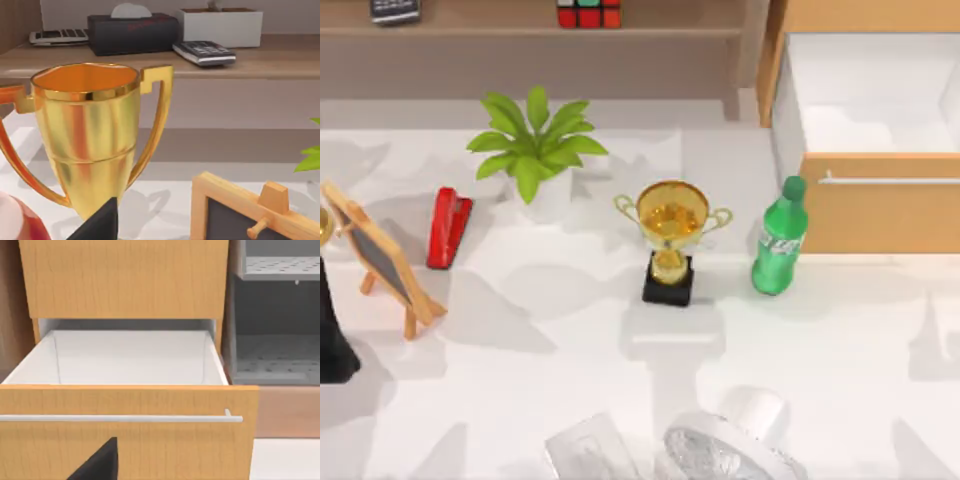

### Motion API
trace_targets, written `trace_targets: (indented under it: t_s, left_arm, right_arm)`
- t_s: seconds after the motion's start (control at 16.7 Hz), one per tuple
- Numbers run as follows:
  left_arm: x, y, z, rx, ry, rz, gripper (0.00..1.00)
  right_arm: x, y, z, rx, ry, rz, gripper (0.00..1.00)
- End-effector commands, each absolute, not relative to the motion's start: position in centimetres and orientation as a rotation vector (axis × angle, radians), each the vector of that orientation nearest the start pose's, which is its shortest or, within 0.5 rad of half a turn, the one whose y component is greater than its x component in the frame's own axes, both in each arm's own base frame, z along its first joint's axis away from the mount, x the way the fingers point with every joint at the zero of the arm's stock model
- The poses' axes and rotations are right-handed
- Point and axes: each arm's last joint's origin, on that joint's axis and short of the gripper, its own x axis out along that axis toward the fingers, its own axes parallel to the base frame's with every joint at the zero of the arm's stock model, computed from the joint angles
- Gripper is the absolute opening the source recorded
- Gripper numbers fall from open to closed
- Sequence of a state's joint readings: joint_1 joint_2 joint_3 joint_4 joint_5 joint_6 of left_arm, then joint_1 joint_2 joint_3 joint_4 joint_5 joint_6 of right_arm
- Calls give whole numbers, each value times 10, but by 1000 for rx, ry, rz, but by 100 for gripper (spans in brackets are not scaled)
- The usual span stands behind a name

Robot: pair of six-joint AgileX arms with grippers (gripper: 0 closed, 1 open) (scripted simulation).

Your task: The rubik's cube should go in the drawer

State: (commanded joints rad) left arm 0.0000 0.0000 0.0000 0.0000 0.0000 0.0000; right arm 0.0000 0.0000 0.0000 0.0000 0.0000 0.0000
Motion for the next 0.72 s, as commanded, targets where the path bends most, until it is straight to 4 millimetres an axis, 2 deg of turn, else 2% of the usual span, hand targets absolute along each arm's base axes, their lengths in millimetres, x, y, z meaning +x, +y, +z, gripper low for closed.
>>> trace_targets:
  t_s: [0.18,0.3,0.54,0.72]
  left_arm:
    - [106,-1,160,0,0,0,100]
    - [106,-1,160,0,0,0,100]
    - [106,-1,160,0,0,0,100]
    - [106,-1,160,0,0,0,100]
  right_arm:
    - [106,-1,162,0,-2,0,100]
    - [107,1,175,-1,-12,0,100]
    - [119,9,224,-2,-36,0,100]
    - [148,23,268,-2,-31,-1,100]
